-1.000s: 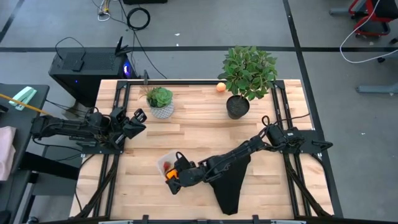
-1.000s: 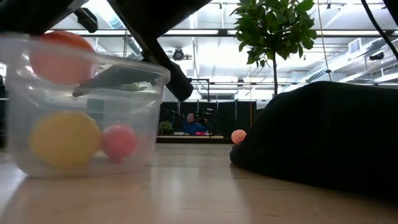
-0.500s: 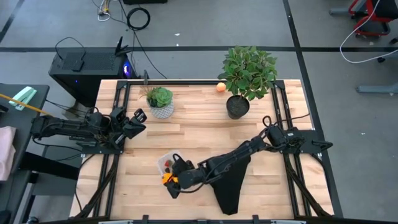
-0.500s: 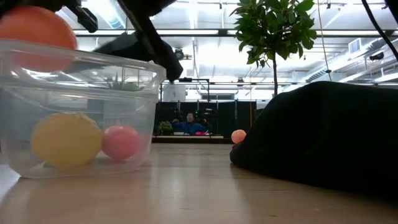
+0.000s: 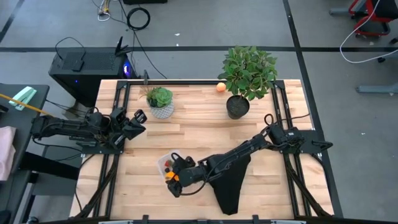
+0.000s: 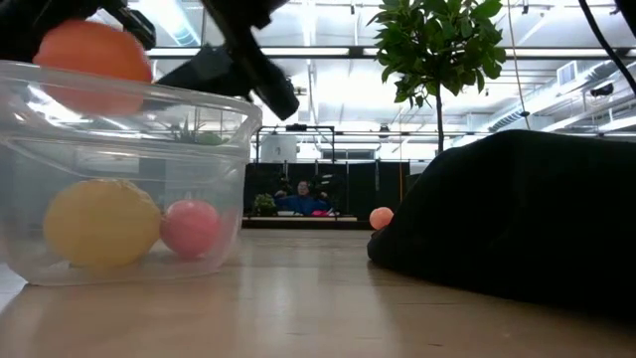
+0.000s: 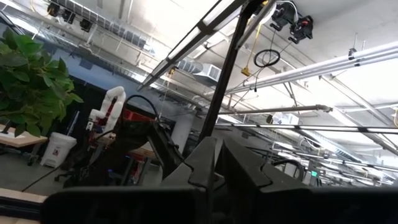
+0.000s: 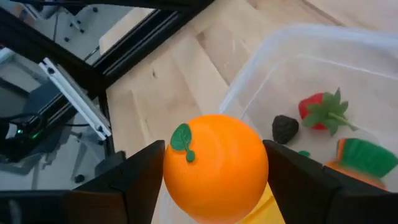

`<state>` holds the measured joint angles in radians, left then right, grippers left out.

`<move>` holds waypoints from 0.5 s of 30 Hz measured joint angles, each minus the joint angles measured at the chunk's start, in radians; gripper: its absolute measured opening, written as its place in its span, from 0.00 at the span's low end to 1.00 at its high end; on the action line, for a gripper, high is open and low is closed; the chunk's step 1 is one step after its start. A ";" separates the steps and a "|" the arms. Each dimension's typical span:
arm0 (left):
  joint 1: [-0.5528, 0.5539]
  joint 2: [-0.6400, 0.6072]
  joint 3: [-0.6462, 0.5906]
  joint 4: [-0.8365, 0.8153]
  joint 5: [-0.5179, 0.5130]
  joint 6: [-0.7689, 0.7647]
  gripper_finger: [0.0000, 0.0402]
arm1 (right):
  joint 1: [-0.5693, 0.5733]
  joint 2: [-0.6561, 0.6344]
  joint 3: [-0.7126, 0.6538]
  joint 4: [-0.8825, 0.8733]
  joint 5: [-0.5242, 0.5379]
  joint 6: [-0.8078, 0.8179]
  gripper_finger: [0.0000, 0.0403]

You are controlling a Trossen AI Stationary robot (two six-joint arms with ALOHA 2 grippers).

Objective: Pick and placing Produce into tupperware
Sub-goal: Put the orange into the transparent bin

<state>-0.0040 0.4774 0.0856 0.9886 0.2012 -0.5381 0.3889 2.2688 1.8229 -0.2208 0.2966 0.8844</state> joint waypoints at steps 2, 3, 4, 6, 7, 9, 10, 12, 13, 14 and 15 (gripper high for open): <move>0.000 0.000 0.000 0.000 0.000 0.000 0.11 | -0.006 -0.015 0.000 -0.047 0.000 -0.008 0.67; 0.000 0.000 0.000 0.000 0.000 0.000 0.11 | -0.008 -0.020 0.000 -0.072 0.000 -0.022 0.67; 0.000 0.000 0.000 0.000 0.000 0.000 0.11 | -0.009 -0.021 0.000 -0.075 -0.001 -0.034 0.67; 0.000 0.000 0.000 -0.002 0.000 0.000 0.10 | -0.011 -0.026 0.000 -0.082 -0.005 -0.075 0.67; 0.000 0.000 0.000 -0.003 0.000 0.000 0.10 | -0.011 -0.027 0.000 -0.082 -0.005 -0.101 0.67; 0.000 0.000 0.000 -0.009 0.000 0.000 0.10 | -0.010 -0.033 0.000 -0.087 0.000 -0.153 0.67; 0.000 0.000 0.000 -0.010 0.000 0.000 0.09 | -0.009 -0.034 0.000 -0.101 0.001 -0.179 0.67; 0.000 0.000 0.000 -0.015 0.000 0.000 0.09 | -0.009 -0.033 0.000 -0.121 -0.009 -0.251 0.67; 0.000 0.000 0.000 -0.015 0.000 0.000 0.09 | -0.009 -0.032 0.000 -0.125 -0.017 -0.291 0.67; 0.000 0.000 0.000 -0.016 0.000 0.000 0.09 | -0.009 -0.032 0.000 -0.130 -0.023 -0.325 0.67; 0.000 0.000 0.000 -0.016 0.000 0.000 0.09 | -0.008 -0.032 0.000 -0.135 -0.025 -0.353 0.67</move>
<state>-0.0040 0.4770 0.0859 0.9730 0.2008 -0.5381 0.3808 2.2363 1.8229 -0.3560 0.2719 0.5310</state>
